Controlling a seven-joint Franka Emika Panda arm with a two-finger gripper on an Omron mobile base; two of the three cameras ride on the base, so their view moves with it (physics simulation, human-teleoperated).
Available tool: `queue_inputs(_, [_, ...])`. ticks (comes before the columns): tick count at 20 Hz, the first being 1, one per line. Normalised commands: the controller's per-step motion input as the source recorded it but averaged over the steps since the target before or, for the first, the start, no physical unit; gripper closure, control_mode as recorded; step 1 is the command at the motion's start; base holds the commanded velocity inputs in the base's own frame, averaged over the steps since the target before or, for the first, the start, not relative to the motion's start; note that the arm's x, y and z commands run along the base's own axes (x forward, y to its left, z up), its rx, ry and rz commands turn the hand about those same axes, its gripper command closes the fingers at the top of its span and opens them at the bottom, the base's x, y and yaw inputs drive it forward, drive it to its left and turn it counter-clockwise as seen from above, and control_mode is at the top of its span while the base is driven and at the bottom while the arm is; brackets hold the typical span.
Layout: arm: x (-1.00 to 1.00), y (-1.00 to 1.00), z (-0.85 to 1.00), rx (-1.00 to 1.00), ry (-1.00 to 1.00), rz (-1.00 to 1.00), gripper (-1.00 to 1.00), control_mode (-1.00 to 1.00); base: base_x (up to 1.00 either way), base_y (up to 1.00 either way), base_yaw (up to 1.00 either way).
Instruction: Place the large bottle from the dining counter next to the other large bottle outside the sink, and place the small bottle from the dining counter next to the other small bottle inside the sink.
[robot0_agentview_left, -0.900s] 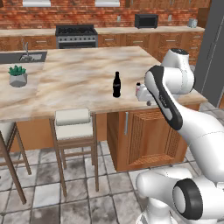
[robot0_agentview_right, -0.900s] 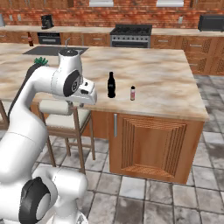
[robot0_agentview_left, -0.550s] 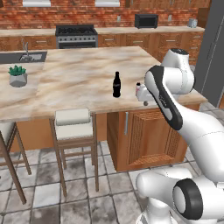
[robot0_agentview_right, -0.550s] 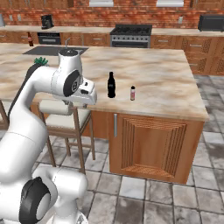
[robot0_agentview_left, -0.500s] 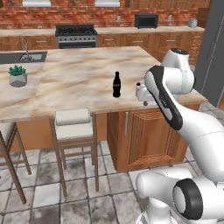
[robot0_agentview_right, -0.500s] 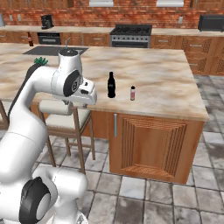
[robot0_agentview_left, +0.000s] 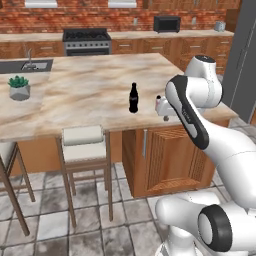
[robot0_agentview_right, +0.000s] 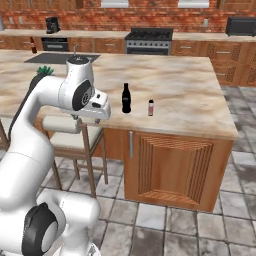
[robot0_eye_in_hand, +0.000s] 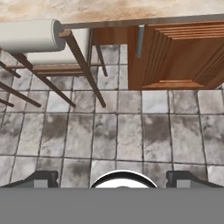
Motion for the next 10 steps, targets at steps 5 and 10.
queue_inputs(5, [0.00,0.00,0.00,0.00,0.00,0.00,-1.00,1.00,0.46,0.00,-0.03])
queue_inputs(10, [0.00,0.00,0.00,0.00,0.00,0.00,-1.00,1.00,0.45,0.00,-0.02])
